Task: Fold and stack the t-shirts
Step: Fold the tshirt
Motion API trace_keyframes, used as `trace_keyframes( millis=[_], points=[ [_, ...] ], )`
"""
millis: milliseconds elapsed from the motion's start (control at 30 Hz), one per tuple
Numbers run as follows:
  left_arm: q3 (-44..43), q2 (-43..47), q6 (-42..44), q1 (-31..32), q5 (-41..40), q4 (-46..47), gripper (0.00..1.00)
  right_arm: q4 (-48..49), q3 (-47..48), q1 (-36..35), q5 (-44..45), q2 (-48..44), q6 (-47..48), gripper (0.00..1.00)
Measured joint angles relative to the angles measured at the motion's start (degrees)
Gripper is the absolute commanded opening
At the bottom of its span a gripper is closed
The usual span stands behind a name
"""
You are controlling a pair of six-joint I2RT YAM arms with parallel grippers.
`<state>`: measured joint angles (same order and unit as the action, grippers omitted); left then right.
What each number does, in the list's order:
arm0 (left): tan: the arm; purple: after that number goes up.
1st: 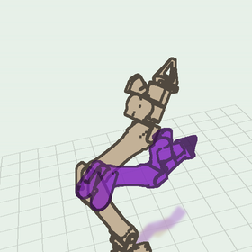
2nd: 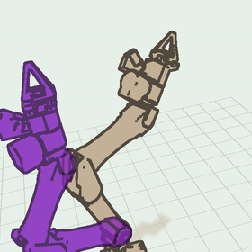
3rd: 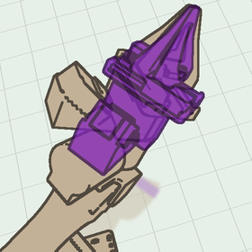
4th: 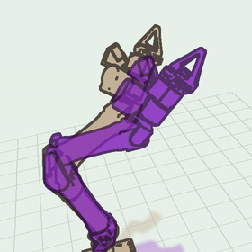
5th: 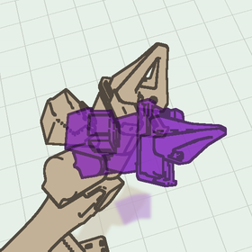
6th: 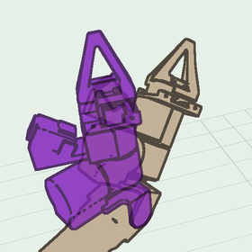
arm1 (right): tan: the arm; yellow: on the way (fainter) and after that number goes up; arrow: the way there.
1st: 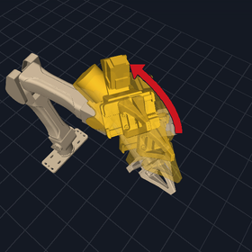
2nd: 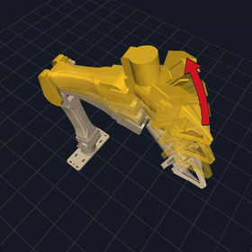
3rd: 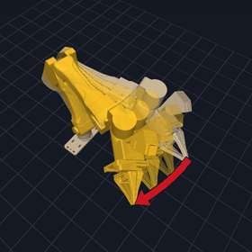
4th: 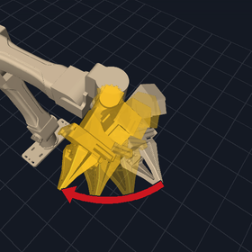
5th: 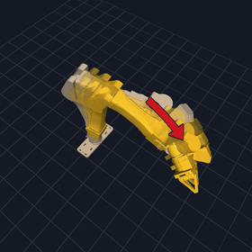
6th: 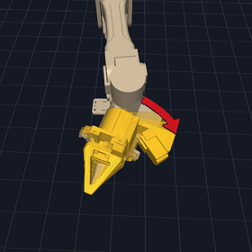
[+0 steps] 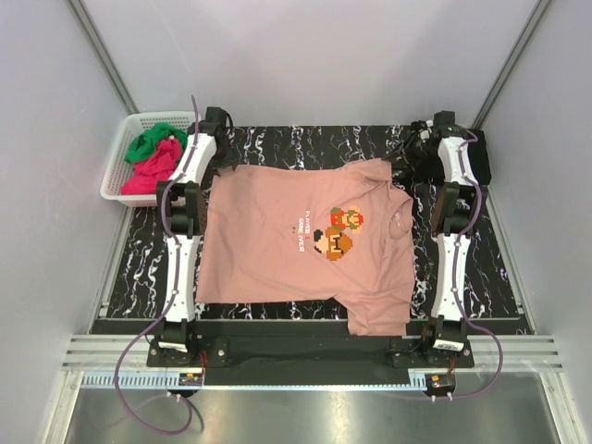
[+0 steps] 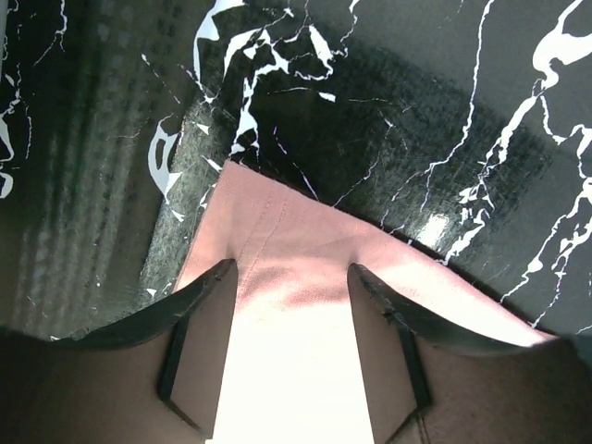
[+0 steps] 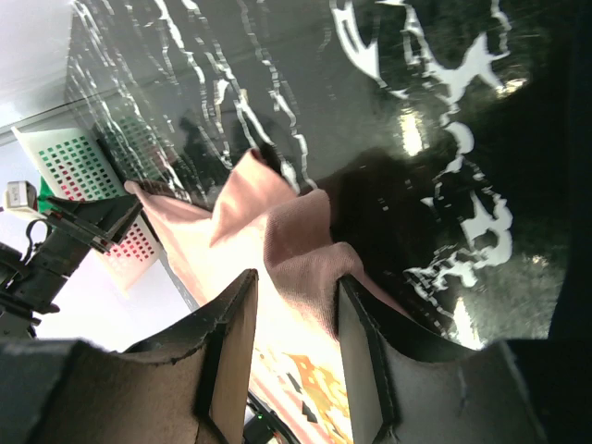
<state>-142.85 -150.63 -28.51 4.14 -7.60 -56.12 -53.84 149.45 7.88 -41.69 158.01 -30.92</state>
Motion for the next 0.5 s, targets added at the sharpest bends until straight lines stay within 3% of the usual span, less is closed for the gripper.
trace_keyframes(
  millis=[167,233,267,333,500],
  points=[
    [0.0,0.0,-0.7,0.0,0.0,-0.9,0.45,0.0,0.0,0.0,0.0,-1.1,0.0,0.45],
    [0.0,0.0,-1.1,0.0,0.0,-1.2,0.28,0.0,0.0,0.0,0.0,-1.2,0.0,0.41],
    [0.0,0.0,-1.4,0.0,0.0,-1.4,0.26,0.0,0.0,0.0,0.0,-1.2,0.0,0.4],
    [0.0,-0.2,-1.7,0.0,-0.1,-1.7,0.06,0.0,0.0,0.0,0.0,-1.2,0.0,0.38],
    [0.0,-0.2,-1.8,0.0,-0.1,-1.7,0.0,0.0,0.0,0.0,0.0,-1.2,0.0,0.4]
  ],
)
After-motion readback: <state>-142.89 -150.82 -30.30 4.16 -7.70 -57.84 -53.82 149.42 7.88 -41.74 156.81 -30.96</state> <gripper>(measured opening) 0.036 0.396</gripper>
